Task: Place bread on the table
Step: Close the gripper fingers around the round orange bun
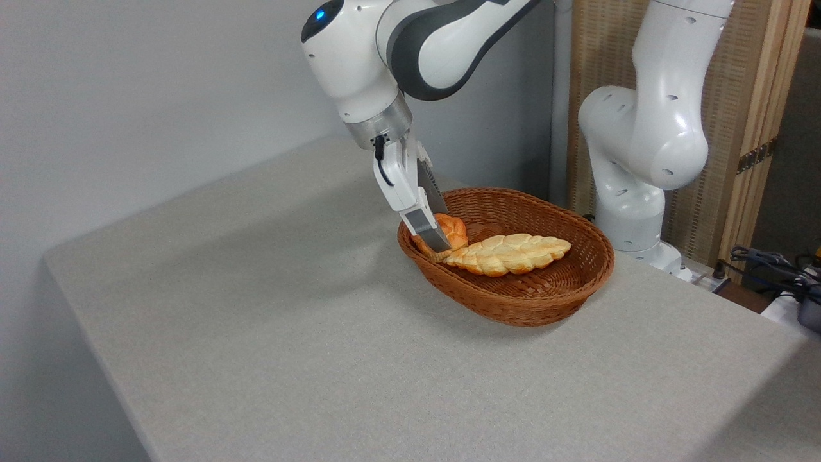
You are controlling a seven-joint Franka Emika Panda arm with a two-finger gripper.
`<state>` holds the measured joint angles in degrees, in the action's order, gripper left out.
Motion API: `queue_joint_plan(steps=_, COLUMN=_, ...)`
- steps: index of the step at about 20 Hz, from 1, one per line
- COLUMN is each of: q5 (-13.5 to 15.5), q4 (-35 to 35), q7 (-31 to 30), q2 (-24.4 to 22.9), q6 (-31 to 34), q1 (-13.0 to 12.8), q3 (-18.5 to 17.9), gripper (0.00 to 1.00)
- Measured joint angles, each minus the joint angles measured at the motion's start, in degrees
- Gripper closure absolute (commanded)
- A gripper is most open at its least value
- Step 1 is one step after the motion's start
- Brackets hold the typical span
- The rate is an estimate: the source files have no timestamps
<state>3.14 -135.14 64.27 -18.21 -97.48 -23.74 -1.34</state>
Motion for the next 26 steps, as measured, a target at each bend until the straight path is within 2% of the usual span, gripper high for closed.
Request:
queue_joint_plan(steps=2, q5=-0.01, q4=0.0, q7=0.65, q2=0.13, q6=-0.04, q1=-0.02, q3=0.0, gripper=0.26)
queue_joint_plan(steps=3, q5=-0.01, q4=0.0, q7=0.69, q2=0.12, q6=-0.04, q1=-0.02, q3=0.0, gripper=0.41)
queue_joint_plan(steps=5, q5=-0.01, q4=0.0, q7=0.73, q2=0.12, q6=-0.04, q1=-0.03, q3=0.0, gripper=0.51)
queue_joint_plan(steps=26, q5=-0.03, q4=0.62, q7=0.92, q2=-0.39, q6=1.81, q1=-0.03, q3=0.0, gripper=0.53)
